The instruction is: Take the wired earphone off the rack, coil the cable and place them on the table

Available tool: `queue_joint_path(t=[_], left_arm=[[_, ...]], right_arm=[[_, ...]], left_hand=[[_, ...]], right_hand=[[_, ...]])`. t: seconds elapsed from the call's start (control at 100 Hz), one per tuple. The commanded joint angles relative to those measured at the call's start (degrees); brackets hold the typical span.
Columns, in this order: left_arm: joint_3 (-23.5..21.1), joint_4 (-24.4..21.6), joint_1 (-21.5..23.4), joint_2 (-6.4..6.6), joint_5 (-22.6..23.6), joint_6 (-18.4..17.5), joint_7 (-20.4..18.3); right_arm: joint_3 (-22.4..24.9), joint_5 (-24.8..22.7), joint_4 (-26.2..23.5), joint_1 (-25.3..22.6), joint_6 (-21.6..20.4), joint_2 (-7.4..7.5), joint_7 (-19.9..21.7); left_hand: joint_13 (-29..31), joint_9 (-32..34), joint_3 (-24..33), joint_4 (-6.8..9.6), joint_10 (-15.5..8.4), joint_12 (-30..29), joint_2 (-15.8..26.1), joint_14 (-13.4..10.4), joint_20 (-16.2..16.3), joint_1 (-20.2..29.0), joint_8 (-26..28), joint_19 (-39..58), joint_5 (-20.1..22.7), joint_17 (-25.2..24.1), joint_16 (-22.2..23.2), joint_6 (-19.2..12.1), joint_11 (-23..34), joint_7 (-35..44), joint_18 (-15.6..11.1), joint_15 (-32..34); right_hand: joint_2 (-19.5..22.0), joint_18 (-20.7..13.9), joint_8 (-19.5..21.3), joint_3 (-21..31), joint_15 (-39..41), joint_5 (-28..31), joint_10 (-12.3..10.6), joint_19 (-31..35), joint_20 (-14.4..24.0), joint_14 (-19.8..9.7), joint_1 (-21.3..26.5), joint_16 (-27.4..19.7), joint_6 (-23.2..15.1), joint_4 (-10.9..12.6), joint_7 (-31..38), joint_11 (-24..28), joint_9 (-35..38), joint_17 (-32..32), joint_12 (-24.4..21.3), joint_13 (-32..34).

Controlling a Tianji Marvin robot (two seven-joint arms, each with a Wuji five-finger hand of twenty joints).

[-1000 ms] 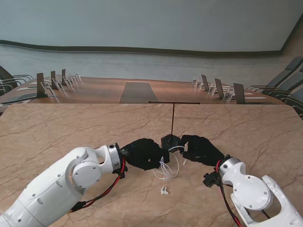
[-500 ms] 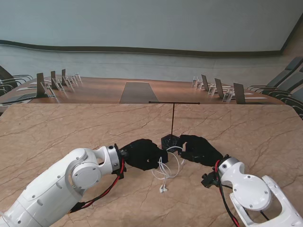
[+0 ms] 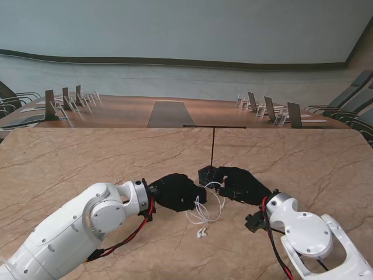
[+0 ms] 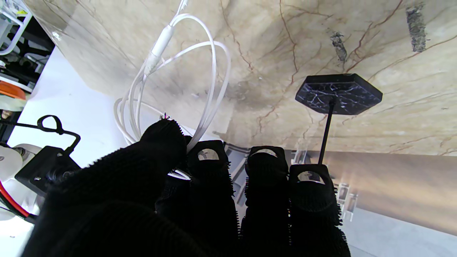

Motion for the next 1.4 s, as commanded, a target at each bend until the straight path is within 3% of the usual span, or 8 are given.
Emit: queue_joint_path(t=[0.0,0.46,0.71,1.39], left_arm=[[0.27,0.20,0.21,-0.18,-0.23,0.35,-0.19],[0.05,-0.06,0.61,-0.43,-0.52,1.26,0.48],[0.03,-1.29,0.92,-0.86,-2.46,2.70,0.87],[-0.58,-1.59,1.34,-1.40,-2.87,2.32,2.91]], right_arm=[[-0.59,0.04,-0.47,0.28,0.39,-0.20,0.28],[-2.81,0.60,0.31,1.87,1.90,-0.54,-0.81],[-4.85,2.02,2.65,3.42,2.14,-1.43,-3.94],[-7.16,4.58,4.90,5.27,4.25,-2.53,-7.06]], left_hand=[[-1.04,0.34,-1.40,1.07,-0.79,1.03,2.90,-0.82,0.79,0.95,3.97,1.71,1.61,-0.51,0.24,-3.16,1.51,7.36,-0.88,1.00],[-0.96,0.34,-1.95,1.20,-0.68,1.02,2.92,-0.80,0.72,1.35,4.33,1.71,1.82,-0.45,0.24,-3.36,1.46,7.02,-0.90,0.98],[-0.70,0.74,-1.29,1.15,-0.03,0.88,2.51,-0.47,0.74,1.32,3.78,1.92,2.14,-0.21,0.24,-2.56,1.50,6.82,-0.56,1.18],[-0.54,0.75,-0.75,1.10,-0.13,0.71,2.36,-0.52,0.48,0.91,3.61,2.00,2.23,0.00,0.05,-2.79,1.42,6.94,-0.59,1.18]], right_hand=[[5.22,-3.30,0.91,2.75,7.31,2.28,11.49,13.69,-0.54,1.15,3.51,2.50,-2.91,3.23,9.31,2.15,5.25,3.89,0.40,2.49],[5.69,-2.40,0.53,2.27,6.66,2.16,11.77,13.03,-0.58,1.76,3.83,2.47,-2.69,3.17,9.63,1.70,4.92,3.82,0.16,2.45],[5.80,-1.99,0.68,2.20,6.24,2.23,11.88,12.80,-0.71,2.06,3.95,2.36,-2.70,3.22,9.69,1.68,4.69,3.80,0.12,2.46],[5.72,-1.79,0.92,2.36,6.14,2.48,12.03,12.79,-0.63,2.29,4.05,2.30,-2.41,3.19,9.61,1.74,4.63,3.78,0.07,2.46]])
